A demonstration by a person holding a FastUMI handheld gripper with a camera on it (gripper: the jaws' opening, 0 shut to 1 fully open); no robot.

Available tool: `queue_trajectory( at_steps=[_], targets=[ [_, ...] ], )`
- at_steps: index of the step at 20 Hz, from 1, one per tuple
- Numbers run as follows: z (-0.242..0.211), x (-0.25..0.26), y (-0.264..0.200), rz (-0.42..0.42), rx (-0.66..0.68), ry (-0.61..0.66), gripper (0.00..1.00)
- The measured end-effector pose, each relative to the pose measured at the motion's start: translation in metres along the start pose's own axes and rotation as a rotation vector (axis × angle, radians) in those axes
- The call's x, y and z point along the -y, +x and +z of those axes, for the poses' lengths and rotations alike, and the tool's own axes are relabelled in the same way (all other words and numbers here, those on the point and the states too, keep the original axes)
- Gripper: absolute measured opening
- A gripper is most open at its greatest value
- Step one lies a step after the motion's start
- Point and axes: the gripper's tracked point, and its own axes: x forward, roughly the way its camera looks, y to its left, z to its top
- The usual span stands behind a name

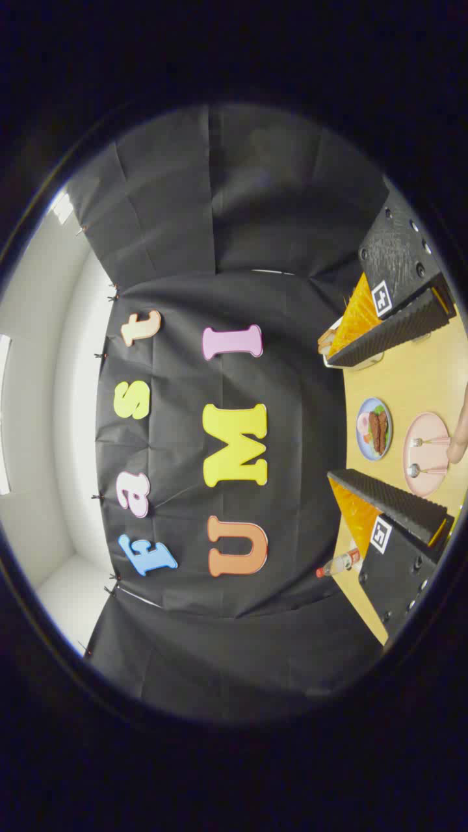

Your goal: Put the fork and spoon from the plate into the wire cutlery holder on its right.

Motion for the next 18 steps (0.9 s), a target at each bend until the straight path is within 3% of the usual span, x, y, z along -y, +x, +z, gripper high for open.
queue_trajectory(
  at_steps=[10,18],
  targets=[
    [-0.012,0.048,0.004,-0.030,-0.011,-0.004,0.95],
    [-0.025,0.056,0.018,0.000,-0.026,-0.017,0.95]
  ],
)
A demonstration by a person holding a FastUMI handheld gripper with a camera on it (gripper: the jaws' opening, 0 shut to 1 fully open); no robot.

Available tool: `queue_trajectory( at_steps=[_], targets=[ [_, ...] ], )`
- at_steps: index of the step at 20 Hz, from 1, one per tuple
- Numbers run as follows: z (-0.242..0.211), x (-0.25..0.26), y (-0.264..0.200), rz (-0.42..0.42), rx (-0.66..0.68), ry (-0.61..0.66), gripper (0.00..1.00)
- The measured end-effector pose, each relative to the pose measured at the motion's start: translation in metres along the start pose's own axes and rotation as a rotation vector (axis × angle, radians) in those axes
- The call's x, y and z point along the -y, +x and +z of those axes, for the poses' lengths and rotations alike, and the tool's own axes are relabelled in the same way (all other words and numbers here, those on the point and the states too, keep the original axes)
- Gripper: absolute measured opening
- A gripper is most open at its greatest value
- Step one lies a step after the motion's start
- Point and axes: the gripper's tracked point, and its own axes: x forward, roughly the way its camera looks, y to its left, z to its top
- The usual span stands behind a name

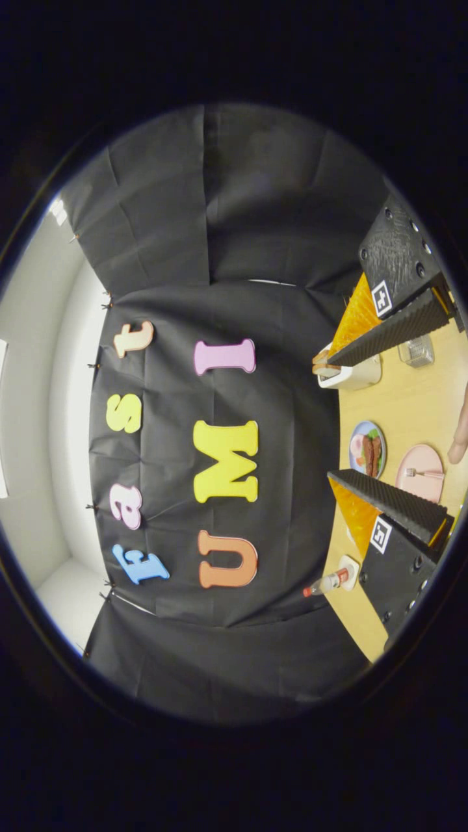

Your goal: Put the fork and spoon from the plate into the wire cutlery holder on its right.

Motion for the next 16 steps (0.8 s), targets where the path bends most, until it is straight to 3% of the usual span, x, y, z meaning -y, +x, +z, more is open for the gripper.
queue_trajectory(
  at_steps=[7,16],
  targets=[
    [-0.050,-0.028,0.031,0.066,-0.072,-0.047,0.95],
    [-0.178,-0.079,0.075,0.098,-0.321,-0.064,0.96]
  ],
)
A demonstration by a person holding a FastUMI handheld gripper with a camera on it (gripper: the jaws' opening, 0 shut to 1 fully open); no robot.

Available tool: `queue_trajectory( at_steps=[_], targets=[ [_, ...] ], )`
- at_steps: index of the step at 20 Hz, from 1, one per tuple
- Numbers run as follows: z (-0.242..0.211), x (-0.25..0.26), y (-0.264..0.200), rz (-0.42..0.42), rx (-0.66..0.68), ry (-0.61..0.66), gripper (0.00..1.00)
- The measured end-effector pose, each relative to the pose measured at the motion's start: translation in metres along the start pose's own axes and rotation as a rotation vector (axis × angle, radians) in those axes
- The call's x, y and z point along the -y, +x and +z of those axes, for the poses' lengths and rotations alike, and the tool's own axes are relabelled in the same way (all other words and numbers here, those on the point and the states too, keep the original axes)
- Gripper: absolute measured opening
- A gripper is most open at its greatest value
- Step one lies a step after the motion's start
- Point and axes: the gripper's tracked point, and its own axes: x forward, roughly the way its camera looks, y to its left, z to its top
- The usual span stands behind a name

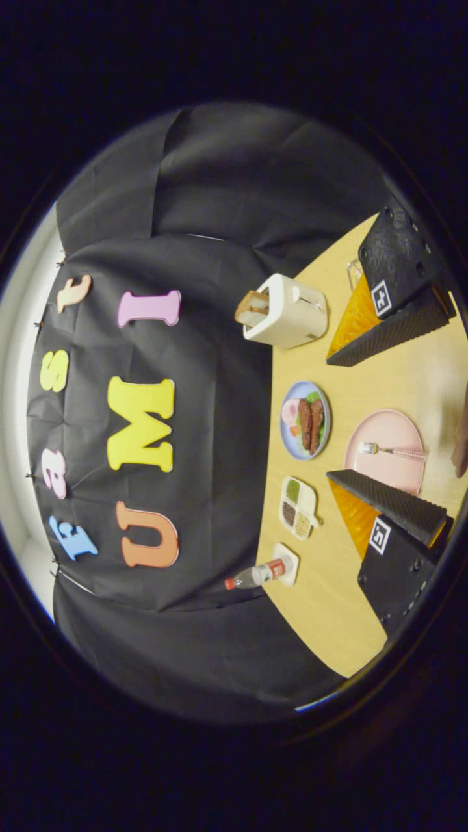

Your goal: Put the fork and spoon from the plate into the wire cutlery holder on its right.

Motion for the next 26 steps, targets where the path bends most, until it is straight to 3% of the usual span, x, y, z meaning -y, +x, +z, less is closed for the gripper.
queue_trajectory(
  at_steps=[8,12,13,16,19,20,23,26],
  targets=[
    [-0.100,-0.022,0.063,0.054,-0.238,-0.057,0.93],
    [-0.141,-0.031,0.083,0.065,-0.363,-0.041,0.82],
    [-0.149,-0.034,0.085,0.074,-0.398,-0.026,0.72],
    [-0.164,-0.040,0.093,0.084,-0.445,-0.013,0.61],
    [-0.178,-0.043,0.095,0.088,-0.490,-0.013,0.41],
    [-0.184,-0.045,0.096,0.090,-0.503,-0.011,0.40],
    [-0.184,-0.042,0.095,0.064,-0.523,-0.016,0.15],
    [-0.179,-0.038,0.091,0.050,-0.542,-0.030,0.10]
  ],
)
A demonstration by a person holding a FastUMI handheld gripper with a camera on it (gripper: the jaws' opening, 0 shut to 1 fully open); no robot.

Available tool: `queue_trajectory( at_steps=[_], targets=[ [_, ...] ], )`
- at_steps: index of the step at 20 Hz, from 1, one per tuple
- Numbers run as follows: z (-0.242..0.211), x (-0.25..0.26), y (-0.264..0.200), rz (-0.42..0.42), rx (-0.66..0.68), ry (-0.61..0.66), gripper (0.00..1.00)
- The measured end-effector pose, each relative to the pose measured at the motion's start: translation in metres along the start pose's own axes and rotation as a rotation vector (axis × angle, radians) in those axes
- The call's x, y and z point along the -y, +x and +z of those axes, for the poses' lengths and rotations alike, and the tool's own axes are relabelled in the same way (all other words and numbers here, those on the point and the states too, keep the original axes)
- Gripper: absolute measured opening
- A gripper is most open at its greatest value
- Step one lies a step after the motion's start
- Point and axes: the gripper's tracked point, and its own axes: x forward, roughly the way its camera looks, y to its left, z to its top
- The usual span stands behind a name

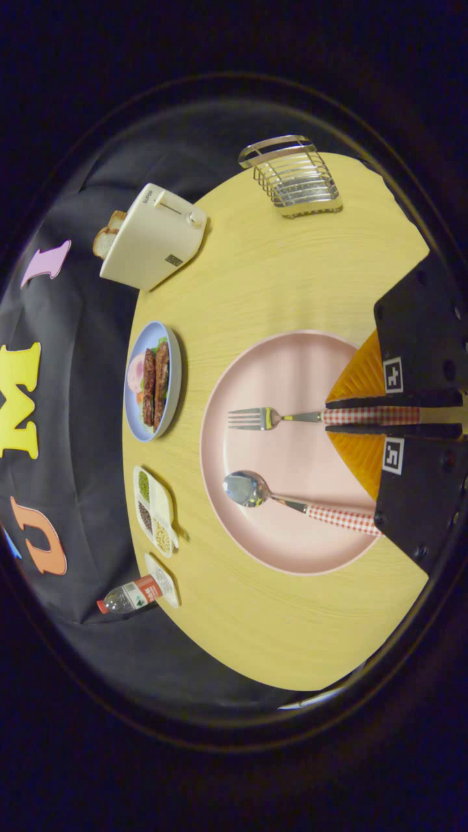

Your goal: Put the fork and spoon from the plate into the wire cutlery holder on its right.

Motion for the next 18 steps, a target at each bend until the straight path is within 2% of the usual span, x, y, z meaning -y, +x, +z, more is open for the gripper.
queue_trajectory(
  at_steps=[1,8,13,18],
  targets=[
    [-0.001,0.001,-0.004,0.006,-0.003,0.002,0.05],
    [0.026,0.028,-0.076,0.035,0.040,0.000,0.05],
    [0.039,0.085,-0.129,-0.012,0.044,0.040,0.06],
    [0.042,0.167,-0.171,-0.066,0.008,0.101,0.05]
  ],
)
